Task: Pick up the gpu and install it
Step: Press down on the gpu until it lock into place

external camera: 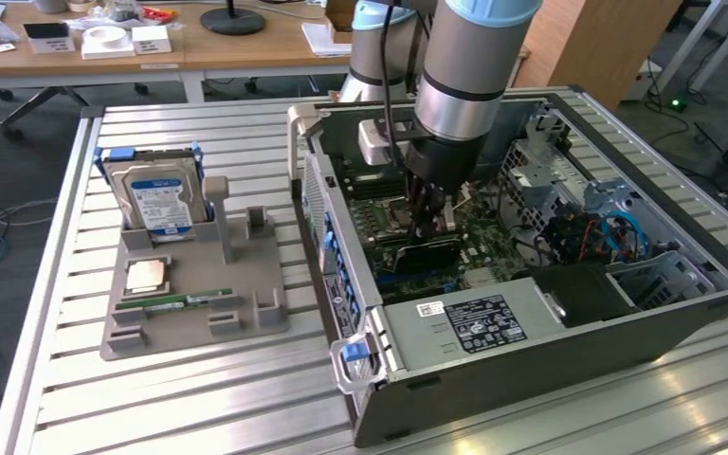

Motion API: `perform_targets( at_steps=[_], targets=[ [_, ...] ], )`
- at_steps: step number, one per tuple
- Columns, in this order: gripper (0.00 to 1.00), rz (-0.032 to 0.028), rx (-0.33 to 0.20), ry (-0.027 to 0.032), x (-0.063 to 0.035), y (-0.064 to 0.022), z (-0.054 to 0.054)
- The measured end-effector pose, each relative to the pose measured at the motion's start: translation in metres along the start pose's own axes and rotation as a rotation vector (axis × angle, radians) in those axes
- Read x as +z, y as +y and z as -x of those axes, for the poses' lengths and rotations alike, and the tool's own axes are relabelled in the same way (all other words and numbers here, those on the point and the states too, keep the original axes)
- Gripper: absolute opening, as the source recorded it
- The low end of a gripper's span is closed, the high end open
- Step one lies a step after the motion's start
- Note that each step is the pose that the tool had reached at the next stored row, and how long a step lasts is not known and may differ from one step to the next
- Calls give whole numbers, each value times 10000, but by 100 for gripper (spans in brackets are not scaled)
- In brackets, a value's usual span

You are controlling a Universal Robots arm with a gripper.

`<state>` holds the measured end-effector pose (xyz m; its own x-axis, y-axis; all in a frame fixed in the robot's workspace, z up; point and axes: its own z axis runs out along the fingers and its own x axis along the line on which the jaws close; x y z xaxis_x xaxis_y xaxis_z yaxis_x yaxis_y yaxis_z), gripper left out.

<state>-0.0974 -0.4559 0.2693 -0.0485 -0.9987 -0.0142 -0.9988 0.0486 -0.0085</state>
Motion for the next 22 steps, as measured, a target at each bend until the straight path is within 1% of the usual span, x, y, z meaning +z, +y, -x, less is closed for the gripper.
perform_targets(
  at_steps=[5, 8, 22],
  targets=[
    [11, 0, 0, 0, 0, 0, 0],
    [11, -1, -1, -1, 2, -18, 1],
    [11, -1, -2, 0, 15, -17, 15]
  ],
)
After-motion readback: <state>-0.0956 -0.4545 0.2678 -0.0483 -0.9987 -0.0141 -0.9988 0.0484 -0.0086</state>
